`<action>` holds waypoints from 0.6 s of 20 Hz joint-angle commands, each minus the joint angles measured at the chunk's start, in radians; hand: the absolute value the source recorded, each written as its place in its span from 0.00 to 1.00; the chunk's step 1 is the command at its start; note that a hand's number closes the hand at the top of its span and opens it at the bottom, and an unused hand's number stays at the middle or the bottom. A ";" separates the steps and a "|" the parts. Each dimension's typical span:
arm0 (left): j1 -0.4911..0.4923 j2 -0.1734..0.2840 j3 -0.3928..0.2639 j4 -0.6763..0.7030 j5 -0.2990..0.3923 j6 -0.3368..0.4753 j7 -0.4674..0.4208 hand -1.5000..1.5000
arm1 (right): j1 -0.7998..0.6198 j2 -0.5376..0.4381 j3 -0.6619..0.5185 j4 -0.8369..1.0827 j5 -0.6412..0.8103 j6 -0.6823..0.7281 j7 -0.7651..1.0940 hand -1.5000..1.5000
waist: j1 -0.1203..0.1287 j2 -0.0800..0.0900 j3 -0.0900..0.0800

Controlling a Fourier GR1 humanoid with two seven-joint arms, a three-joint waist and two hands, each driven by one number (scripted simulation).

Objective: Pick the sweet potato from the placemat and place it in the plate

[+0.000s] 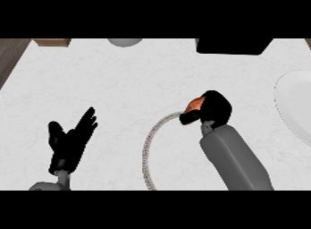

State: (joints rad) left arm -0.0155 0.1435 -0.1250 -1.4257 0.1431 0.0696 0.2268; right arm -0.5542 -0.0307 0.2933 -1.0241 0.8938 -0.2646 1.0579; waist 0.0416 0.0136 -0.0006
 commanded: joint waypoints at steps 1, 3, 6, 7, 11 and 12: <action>-0.028 -0.005 -0.005 0.008 0.006 -0.014 0.010 0.50 | -0.214 -0.022 -0.117 0.176 0.086 -0.073 0.168 1.00 | 0.025 0.010 0.000; -0.019 -0.032 -0.025 0.005 -0.007 0.004 0.001 0.50 | -0.247 -0.072 -0.128 0.200 0.166 -0.185 0.116 1.00 | 0.030 0.012 0.001; -0.007 -0.019 -0.015 0.022 -0.010 -0.007 -0.031 0.50 | -0.318 -0.117 -0.125 0.240 0.292 -0.272 0.116 1.00 | 0.031 0.011 -0.001; -0.008 -0.024 -0.025 0.010 -0.008 -0.011 -0.019 0.50 | -0.345 -0.123 -0.132 0.260 0.329 -0.293 0.136 1.00 | 0.033 0.009 -0.001; -0.016 -0.028 -0.012 0.020 -0.010 0.008 -0.008 0.50 | -0.355 -0.121 -0.175 0.281 0.440 -0.429 0.193 1.00 | 0.004 0.001 0.001; -0.019 -0.016 0.007 0.025 -0.003 0.005 -0.016 0.50 | -0.375 -0.116 -0.194 0.282 0.470 -0.434 0.243 1.00 | 0.001 -0.001 0.000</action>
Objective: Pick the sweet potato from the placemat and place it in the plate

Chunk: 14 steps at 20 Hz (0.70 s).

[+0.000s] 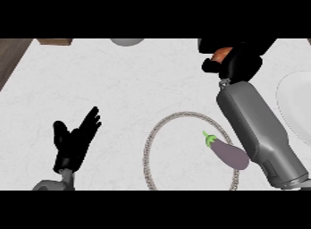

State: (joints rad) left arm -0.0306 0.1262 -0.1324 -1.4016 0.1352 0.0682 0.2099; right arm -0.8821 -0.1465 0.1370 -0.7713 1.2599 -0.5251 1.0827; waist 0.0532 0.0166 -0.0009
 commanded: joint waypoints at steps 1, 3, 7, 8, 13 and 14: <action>-0.002 0.001 0.007 0.004 -0.001 0.008 0.012 0.50 | -0.047 -0.006 -0.053 0.044 0.130 -0.201 0.220 1.00 | -0.011 -0.003 0.001; 0.022 -0.011 -0.001 -0.016 -0.005 0.015 -0.007 0.50 | -0.049 0.007 -0.085 0.032 0.179 -0.253 0.257 1.00 | -0.009 -0.006 0.001; 0.004 -0.008 0.013 -0.024 0.002 0.028 0.029 0.50 | 0.016 -0.008 -0.177 -0.017 0.223 -0.353 0.248 1.00 | -0.041 -0.014 0.002; 0.031 0.006 0.022 -0.032 0.013 0.010 0.012 0.50 | 0.036 -0.016 -0.203 -0.021 0.236 -0.388 0.238 1.00 | -0.036 -0.013 0.002; 0.014 0.021 0.032 -0.025 0.008 0.005 0.015 0.50 | 0.086 -0.055 -0.328 -0.023 0.297 -0.522 0.169 1.00 | -0.039 -0.009 0.002; 0.021 0.031 0.050 -0.036 0.029 -0.008 0.020 0.50 | 0.106 -0.059 -0.346 -0.028 0.333 -0.509 0.177 1.00 | -0.043 -0.013 0.001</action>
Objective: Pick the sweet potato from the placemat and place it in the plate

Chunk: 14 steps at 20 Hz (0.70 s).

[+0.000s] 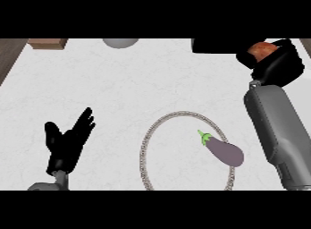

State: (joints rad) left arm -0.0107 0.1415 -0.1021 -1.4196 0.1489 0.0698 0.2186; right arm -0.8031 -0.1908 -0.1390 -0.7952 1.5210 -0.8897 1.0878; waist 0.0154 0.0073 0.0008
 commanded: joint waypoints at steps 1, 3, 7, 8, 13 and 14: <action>0.039 -0.022 -0.027 0.004 -0.029 0.016 -0.024 0.50 | 0.080 0.001 -0.088 -0.001 0.064 -0.187 0.148 1.00 | -0.008 -0.002 0.000; -0.002 0.019 0.022 0.024 0.011 -0.026 -0.013 0.50 | 0.120 -0.040 -0.134 0.003 0.068 -0.209 0.101 1.00 | -0.014 -0.002 0.000; -0.001 -0.015 -0.005 -0.010 -0.011 0.010 0.013 0.50 | 0.151 -0.071 -0.229 0.031 0.159 -0.280 0.115 1.00 | -0.006 -0.002 0.000; 0.001 -0.036 -0.032 -0.011 -0.042 0.038 0.013 0.50 | 0.173 -0.130 -0.250 0.040 0.060 -0.304 0.038 1.00 | -0.010 -0.001 0.001; 0.025 -0.016 -0.009 -0.015 -0.018 0.003 0.011 0.50 | 0.158 -0.245 -0.281 0.176 -0.134 -0.352 -0.118 1.00 | 0.001 -0.001 0.001; 0.028 -0.006 0.004 0.024 -0.024 -0.001 -0.017 0.50 | 0.172 -0.247 -0.286 0.222 -0.173 -0.416 -0.150 1.00 | 0.007 0.003 0.002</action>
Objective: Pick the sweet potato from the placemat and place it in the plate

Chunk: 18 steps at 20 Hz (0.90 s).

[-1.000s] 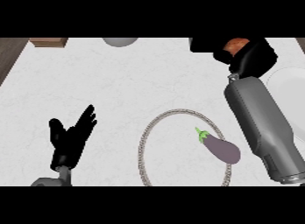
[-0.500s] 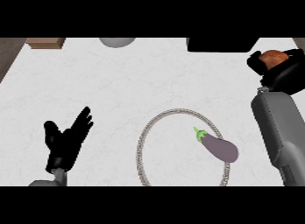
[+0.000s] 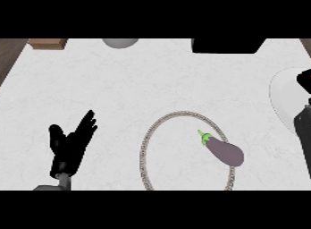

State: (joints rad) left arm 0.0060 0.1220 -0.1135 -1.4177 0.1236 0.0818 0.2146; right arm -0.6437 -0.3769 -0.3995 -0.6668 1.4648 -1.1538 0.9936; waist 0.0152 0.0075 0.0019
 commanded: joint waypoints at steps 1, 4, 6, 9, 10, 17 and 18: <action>0.018 0.014 0.010 0.012 0.015 -0.043 -0.033 0.50 | -0.001 -0.084 -0.018 0.107 -0.183 -0.135 -0.103 1.00 | 0.006 0.001 0.001; -0.029 -0.004 0.014 -0.013 0.003 0.004 0.034 0.50 | 0.035 -0.129 -0.001 0.122 -0.327 -0.147 -0.216 1.00 | 0.001 -0.001 0.001; -0.002 -0.022 -0.010 0.014 -0.008 -0.012 -0.016 0.50 | 0.053 -0.144 0.011 0.141 -0.417 -0.179 -0.298 1.00 | 0.005 0.002 0.002; -0.031 -0.003 0.017 0.020 -0.002 -0.010 -0.009 0.50 | 0.017 -0.167 -0.046 0.166 -0.516 0.055 -0.241 1.00 | 0.004 0.002 0.004; -0.007 -0.004 0.004 0.002 0.007 -0.033 -0.025 0.50 | 0.036 -0.179 -0.053 0.222 -0.508 0.113 -0.240 0.00 | 0.016 0.006 0.005; -0.017 -0.017 0.021 0.041 0.010 -0.019 -0.029 0.50 | 0.067 -0.179 -0.124 0.162 -0.789 0.254 -0.593 0.00 | 0.004 0.008 0.008; -0.009 -0.013 0.007 0.007 -0.003 -0.011 -0.009 0.50 | 0.080 -0.180 -0.145 0.139 -0.829 0.258 -0.646 0.00 | 0.004 0.006 0.010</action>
State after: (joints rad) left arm -0.0048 0.1113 -0.1033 -1.4021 0.1271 0.0621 0.1949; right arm -0.5862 -0.5445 -0.4938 -0.4914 0.7729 -0.9790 0.5234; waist 0.0233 0.0135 0.0095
